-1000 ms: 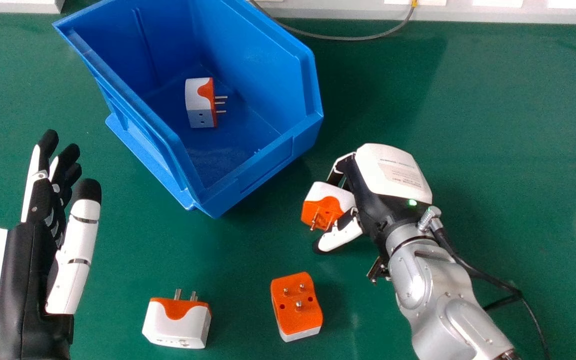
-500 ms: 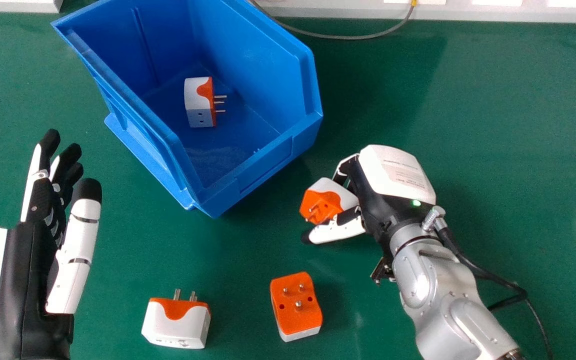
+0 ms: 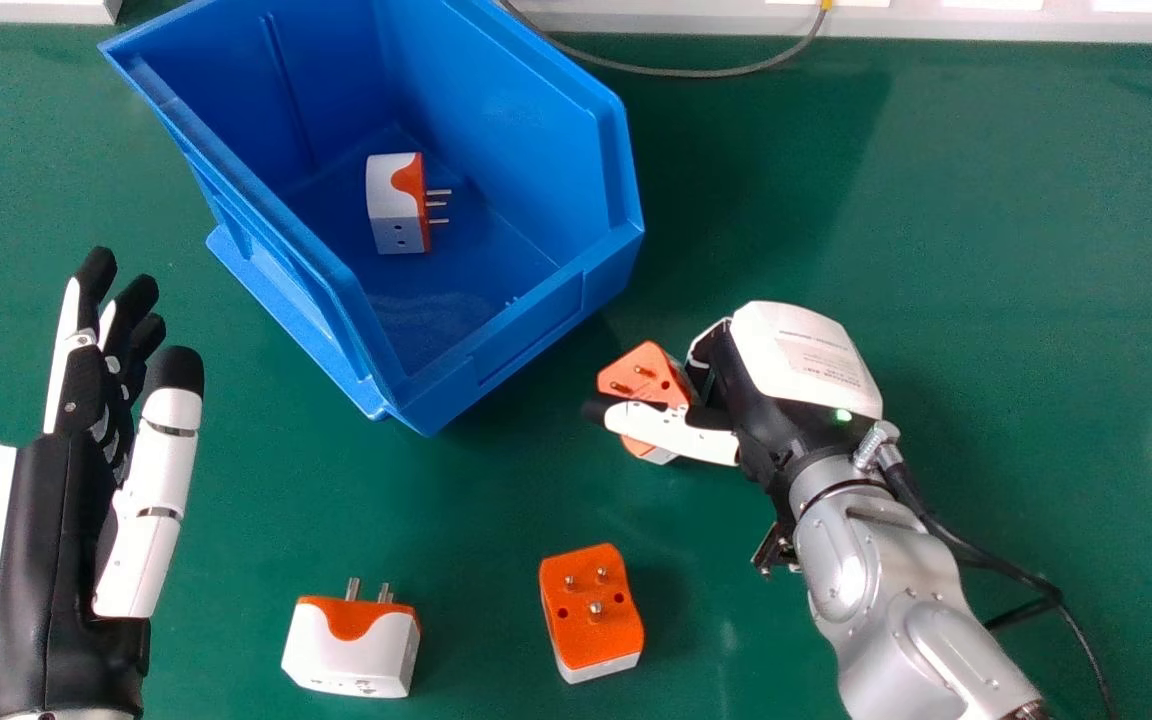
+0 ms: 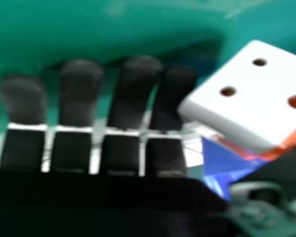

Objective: Pick all objects and put in blue box

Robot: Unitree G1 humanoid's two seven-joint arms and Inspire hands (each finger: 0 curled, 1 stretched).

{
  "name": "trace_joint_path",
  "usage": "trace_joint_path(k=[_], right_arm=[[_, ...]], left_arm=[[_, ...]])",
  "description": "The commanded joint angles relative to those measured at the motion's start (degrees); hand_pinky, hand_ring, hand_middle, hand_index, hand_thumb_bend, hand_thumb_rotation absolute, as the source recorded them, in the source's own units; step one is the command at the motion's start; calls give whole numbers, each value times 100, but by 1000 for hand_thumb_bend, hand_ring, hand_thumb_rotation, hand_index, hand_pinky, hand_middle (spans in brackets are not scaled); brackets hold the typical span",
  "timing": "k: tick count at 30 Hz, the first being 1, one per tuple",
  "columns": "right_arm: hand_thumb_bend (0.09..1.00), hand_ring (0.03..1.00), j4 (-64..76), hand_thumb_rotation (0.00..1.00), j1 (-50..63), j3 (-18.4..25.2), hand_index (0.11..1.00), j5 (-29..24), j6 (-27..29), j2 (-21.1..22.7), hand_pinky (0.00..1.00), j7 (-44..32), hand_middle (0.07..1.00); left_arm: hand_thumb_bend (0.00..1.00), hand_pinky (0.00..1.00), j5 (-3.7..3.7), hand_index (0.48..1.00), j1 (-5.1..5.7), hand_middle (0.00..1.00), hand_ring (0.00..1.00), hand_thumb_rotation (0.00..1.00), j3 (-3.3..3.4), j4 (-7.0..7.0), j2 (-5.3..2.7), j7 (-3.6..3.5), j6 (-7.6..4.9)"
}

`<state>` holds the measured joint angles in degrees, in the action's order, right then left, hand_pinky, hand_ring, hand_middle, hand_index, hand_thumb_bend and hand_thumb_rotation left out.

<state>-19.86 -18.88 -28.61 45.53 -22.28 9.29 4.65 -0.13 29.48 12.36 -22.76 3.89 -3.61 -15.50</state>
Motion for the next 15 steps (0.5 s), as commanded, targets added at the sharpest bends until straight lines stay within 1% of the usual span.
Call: trace_joint_path(k=[1,2,4,5,6,8,9,10,11,12,13,15], right_arm=[[353,306,-50,903,-1,-27,374,73,-172,-15,227,-62,383],[332,309,-56,877,-7,-36,378,74,-187,-21,228,-50,387],[294,318,-60,769,-12,-39,386,45,-193,-26,234,-31,398],[294,318,-62,769,-13,-36,386,32,-202,-31,234,-26,398],[280,318,-53,704,-11,-46,388,41,-210,-27,233,-25,399],[280,318,-47,704,-15,-67,388,64,-230,-18,233,-43,399],[269,327,-43,642,-16,-71,397,62,-236,-14,240,-56,408],[256,342,-37,591,-15,-70,409,55,-233,-11,252,-58,422],[246,353,-29,550,-9,-67,420,47,-219,-9,262,-44,433],[246,353,-31,550,-5,-80,420,61,-198,2,262,-15,433],[237,350,-28,508,0,-80,421,63,-190,3,258,0,430],[237,350,-7,508,-7,-98,421,92,-246,6,258,-47,430]], left_arm=[[412,989,-65,978,-8,954,949,843,47,-27,52,-17,-110],[409,986,-63,977,-11,954,947,841,50,-20,54,-20,-128],[403,980,-63,976,-11,952,945,838,53,-16,58,-33,-159],[403,980,-73,976,-8,952,945,838,53,-21,56,-40,-156],[398,978,-71,976,-1,952,944,837,55,-28,55,-43,-148],[398,978,-80,976,5,952,944,837,70,-14,69,-60,-132],[393,982,-78,976,8,952,944,836,77,-7,82,-73,-131],[391,983,-68,976,9,954,945,839,83,-3,95,-84,-134],[388,986,-31,978,15,956,946,845,85,-19,93,-70,-121],[388,986,-17,978,24,956,946,845,87,-32,87,-60,-113],[385,987,-30,979,28,958,948,851,87,-32,87,-64,-115],[385,987,-80,979,24,958,948,851,85,-14,84,-74,-133]])
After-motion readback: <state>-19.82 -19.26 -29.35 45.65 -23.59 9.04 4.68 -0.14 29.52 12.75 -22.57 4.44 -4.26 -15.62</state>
